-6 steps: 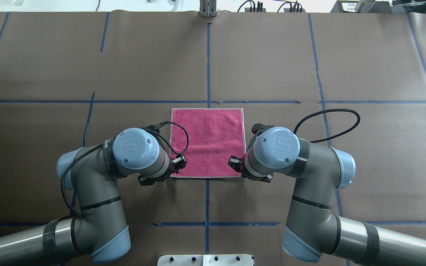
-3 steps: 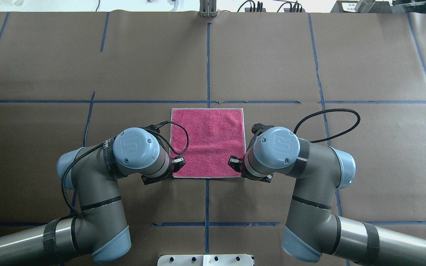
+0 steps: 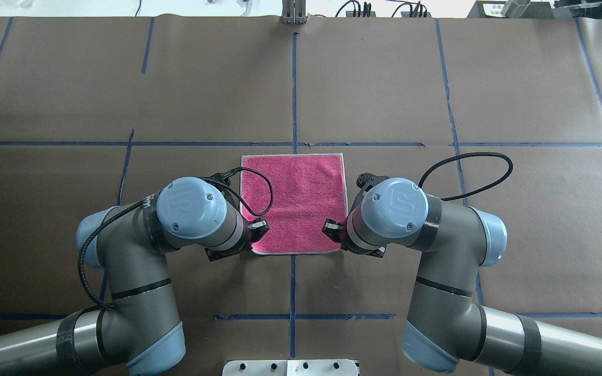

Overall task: Fold towel twice with both arms
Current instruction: 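Lift the nearer edge with both grippers and fold it over the farther edge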

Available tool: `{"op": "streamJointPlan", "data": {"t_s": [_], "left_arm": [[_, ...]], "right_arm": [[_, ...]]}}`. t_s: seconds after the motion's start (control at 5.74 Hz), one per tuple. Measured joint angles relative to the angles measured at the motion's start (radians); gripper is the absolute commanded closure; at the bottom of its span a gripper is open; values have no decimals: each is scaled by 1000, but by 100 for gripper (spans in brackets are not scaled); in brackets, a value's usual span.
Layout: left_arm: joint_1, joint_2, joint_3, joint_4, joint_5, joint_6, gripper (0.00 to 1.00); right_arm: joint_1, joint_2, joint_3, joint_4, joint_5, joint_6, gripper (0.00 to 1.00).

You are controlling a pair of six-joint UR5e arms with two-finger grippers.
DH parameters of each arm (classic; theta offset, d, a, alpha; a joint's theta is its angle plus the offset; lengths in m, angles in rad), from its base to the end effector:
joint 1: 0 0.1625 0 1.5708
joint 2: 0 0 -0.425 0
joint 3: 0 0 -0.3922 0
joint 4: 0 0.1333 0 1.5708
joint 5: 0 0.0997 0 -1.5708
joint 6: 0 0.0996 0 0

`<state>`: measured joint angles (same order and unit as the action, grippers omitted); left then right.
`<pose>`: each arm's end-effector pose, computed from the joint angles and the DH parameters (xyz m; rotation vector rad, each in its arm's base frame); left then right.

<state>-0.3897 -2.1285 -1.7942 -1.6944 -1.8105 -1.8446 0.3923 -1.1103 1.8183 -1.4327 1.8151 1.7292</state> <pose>0.5514 -0.3450 0.2284 -0.1725 0.9219 -0.5065 -0.5360 -0.3400 0.2776 -0.1307 -0.8690 0.4118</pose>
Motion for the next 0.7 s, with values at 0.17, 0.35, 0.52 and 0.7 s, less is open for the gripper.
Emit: {"op": "streamJointPlan", "data": {"t_s": [0.17, 0.35, 0.52, 0.7], "left_arm": [[0, 8, -52, 12, 2, -49, 100], [1, 8, -86, 33, 2, -78, 100], [-3, 6, -96, 49, 2, -83, 100], [-21, 4, -88, 50, 7, -74, 100]], "right_arm": [[-2, -47, 71, 0, 5, 1, 95], [-5, -77, 127, 0, 13, 1, 95], [2, -82, 146, 0, 18, 1, 95], [28, -60, 128, -1, 19, 0, 96]]}}
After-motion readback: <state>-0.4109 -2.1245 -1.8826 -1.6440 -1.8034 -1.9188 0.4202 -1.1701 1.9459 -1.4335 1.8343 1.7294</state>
